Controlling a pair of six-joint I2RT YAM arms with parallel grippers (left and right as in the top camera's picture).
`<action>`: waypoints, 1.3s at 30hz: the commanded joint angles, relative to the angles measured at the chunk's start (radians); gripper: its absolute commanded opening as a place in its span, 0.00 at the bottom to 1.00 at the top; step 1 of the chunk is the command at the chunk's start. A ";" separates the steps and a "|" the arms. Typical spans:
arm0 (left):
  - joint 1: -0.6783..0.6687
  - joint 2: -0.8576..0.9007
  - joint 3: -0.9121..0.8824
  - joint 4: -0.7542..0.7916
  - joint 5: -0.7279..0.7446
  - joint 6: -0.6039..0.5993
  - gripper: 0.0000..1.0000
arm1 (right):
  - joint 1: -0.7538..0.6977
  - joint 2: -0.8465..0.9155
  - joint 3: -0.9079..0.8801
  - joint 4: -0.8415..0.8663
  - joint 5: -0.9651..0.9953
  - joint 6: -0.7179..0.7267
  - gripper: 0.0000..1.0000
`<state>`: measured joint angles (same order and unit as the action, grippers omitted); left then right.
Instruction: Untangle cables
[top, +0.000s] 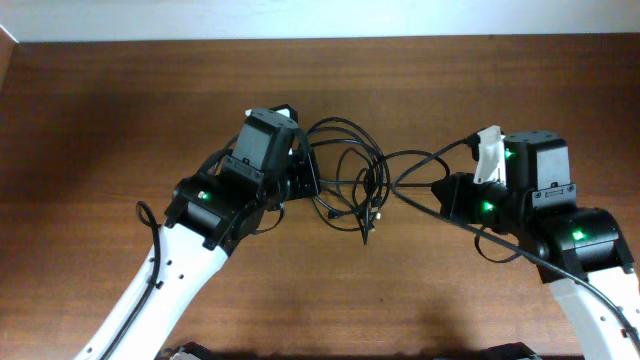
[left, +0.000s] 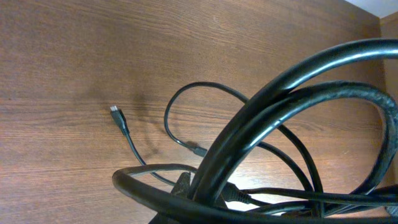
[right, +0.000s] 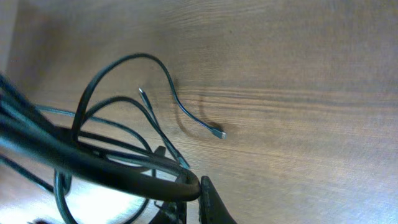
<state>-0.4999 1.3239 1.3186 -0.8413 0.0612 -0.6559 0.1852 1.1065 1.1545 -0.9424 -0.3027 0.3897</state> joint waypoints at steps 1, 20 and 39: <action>0.045 -0.027 0.000 -0.025 -0.145 -0.087 0.00 | -0.024 -0.001 0.018 -0.011 0.234 0.201 0.04; 0.044 -0.027 0.000 0.017 -0.006 0.101 0.00 | -0.021 0.000 0.018 0.088 -0.181 -0.307 0.46; -0.052 -0.026 0.000 0.277 0.179 0.016 0.00 | -0.006 0.138 0.018 0.281 -0.579 -0.145 0.50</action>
<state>-0.5053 1.3220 1.3182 -0.6052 0.2054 -0.6266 0.1669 1.2179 1.1549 -0.6861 -0.8291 0.2337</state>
